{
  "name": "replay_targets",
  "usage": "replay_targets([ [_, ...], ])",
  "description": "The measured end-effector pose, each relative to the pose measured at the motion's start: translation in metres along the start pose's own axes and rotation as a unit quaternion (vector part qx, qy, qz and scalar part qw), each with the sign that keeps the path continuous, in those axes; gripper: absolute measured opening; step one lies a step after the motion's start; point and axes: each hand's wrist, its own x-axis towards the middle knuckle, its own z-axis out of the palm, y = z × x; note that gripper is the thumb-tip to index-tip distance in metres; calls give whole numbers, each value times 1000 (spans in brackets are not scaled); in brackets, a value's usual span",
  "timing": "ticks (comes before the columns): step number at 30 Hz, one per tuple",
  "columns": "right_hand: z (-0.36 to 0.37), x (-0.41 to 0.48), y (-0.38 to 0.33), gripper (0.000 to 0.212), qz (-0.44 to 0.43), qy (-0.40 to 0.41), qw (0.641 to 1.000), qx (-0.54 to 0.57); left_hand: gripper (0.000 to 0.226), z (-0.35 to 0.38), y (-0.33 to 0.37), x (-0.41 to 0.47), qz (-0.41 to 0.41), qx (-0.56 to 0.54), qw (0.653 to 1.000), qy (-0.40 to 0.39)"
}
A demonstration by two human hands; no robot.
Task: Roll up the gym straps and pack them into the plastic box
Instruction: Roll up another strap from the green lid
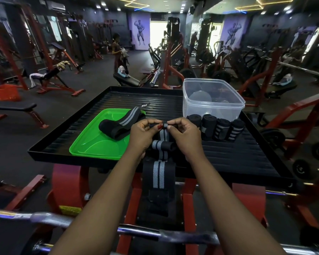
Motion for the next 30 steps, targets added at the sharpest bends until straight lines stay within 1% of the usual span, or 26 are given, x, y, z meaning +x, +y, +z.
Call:
replay_targets([
  [2, -1, 0, 1, 4, 3, -1, 1000, 10, 20, 0, 0, 0, 10, 9, 1000, 0],
  [6, -2, 0, 1, 10, -13, -26, 1000, -7, 27, 0, -2, 0, 24, 16, 1000, -3],
  [9, -1, 1, 1, 11, -13, -15, 1000, -22, 24, 1, 0, -1, 17, -4, 1000, -17],
  [13, -2, 2, 2, 13, 7, 6, 1000, -18, 12, 3, 1, -5, -5, -47, 998, -41],
  [16, -1, 1, 1, 16, 5, 4, 1000, -29, 15, 3, 0, -5, 0, -31, 999, -39],
  [20, -2, 1, 2, 19, 2, -29, 999, -21, 20, 1, -1, -3, 9, 5, 1000, -15],
  [23, -3, 0, 0, 21, -23, -28, 997, -66, 25, 1, 0, -2, 6, 12, 1000, -19],
  [27, -3, 0, -3, 15, -49, 6, 991, -123, 16, 3, 0, -2, -8, 18, 1000, -14],
  [30, -4, 1, -2, 13, -45, 23, 988, -143, 18, 4, 2, -3, 4, 12, 999, -34],
])
